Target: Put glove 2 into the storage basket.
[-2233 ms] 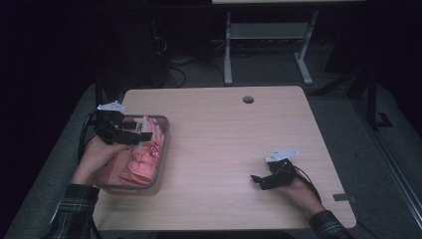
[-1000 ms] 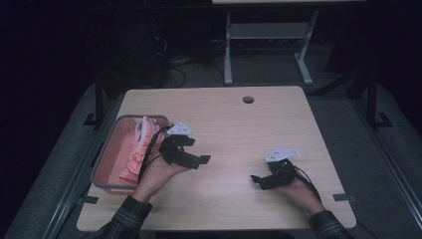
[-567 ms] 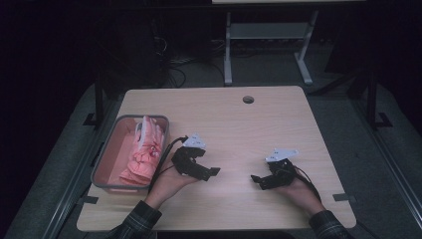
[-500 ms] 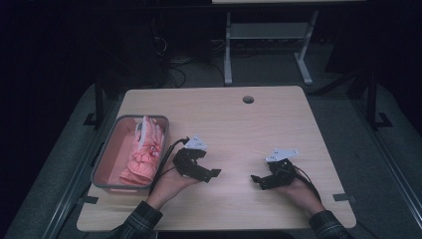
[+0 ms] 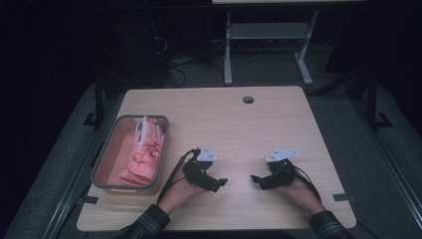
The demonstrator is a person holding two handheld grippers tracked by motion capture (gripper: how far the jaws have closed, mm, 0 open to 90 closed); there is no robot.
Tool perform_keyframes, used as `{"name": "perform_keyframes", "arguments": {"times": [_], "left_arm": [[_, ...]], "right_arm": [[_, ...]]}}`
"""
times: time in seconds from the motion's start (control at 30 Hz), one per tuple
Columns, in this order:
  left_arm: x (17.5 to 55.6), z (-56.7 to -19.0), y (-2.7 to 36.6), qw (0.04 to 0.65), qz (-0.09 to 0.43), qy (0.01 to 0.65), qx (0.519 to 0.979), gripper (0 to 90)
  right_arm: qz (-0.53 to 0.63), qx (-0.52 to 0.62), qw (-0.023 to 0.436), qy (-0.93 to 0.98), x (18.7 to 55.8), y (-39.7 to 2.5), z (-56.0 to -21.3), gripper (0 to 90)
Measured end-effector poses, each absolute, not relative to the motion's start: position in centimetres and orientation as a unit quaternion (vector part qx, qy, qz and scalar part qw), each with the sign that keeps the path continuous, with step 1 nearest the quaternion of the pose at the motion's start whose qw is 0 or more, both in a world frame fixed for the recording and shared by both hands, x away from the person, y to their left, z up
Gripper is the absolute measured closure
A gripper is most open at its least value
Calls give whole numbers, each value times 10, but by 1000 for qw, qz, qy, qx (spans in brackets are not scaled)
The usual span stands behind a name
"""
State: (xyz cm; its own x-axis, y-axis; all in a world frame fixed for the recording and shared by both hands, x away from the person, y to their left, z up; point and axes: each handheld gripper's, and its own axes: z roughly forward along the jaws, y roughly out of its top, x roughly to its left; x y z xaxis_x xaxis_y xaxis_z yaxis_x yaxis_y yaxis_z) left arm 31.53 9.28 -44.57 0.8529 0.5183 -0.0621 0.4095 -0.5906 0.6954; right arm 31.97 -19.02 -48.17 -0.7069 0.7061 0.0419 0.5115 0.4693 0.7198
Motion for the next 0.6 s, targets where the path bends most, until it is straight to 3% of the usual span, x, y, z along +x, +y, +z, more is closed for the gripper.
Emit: {"name": "perform_keyframes", "arguments": {"times": [0.6], "left_arm": [[310,-472,78,352,80,244,900,128]], "right_arm": [[369,359,132,847,320,-190,-482,112]]}}
